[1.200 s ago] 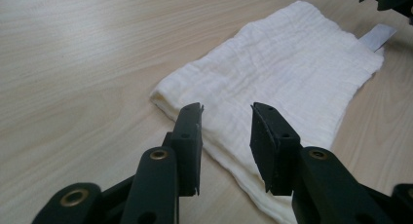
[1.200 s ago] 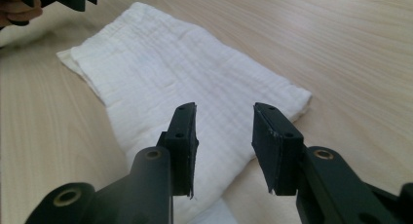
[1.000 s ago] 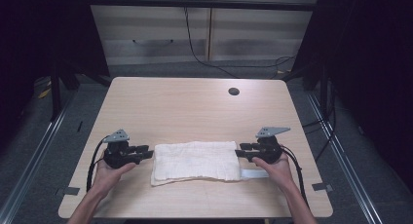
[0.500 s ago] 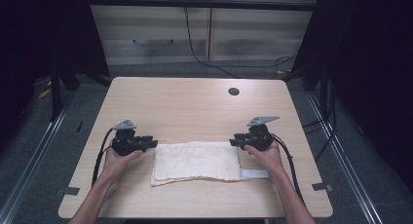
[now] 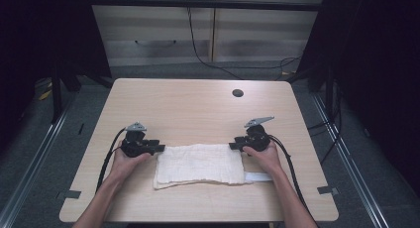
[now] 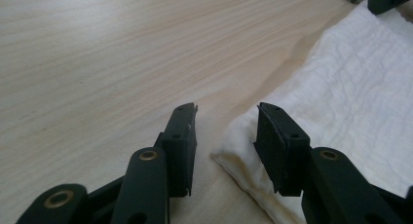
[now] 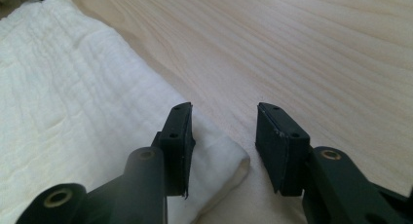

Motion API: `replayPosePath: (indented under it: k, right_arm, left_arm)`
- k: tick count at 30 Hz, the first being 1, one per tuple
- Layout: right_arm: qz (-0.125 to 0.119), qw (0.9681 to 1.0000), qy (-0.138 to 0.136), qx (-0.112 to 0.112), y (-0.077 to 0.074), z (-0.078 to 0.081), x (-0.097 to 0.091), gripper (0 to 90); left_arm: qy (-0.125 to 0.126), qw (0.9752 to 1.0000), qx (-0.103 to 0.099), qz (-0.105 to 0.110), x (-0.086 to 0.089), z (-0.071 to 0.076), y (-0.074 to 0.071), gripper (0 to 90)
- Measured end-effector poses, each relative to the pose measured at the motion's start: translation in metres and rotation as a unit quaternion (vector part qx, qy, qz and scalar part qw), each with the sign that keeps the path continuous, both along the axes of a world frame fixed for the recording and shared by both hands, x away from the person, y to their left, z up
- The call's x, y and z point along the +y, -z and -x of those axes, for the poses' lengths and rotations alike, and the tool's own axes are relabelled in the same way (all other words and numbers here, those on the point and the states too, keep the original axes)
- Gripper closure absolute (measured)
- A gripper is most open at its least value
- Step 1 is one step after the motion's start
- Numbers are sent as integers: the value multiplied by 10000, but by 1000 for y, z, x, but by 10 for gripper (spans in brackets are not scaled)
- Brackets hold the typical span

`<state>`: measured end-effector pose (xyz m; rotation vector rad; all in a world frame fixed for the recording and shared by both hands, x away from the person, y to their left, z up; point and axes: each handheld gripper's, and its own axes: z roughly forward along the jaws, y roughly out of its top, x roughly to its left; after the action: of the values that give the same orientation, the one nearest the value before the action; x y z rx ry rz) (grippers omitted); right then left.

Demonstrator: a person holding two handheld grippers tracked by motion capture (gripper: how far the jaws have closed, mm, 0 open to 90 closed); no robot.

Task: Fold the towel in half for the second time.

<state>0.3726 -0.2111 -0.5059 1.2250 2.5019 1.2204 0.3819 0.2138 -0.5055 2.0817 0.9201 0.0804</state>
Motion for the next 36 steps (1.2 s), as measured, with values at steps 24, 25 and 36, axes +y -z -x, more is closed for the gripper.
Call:
replayPosePath:
  k: [24,25,36]
  right_arm:
    - [41,9997,-230,-5,1,11,-5,873]
    - [33,9997,-237,-9,2,11,-5,875]
    - [-284,9993,-258,-53,-6,12,-10,883]
  left_arm:
    - [292,9984,-295,-389,-10,7,-2,590]
    - [332,9980,-326,-417,-10,8,-2,613]
    - [373,9992,-159,10,-8,8,-6,859]
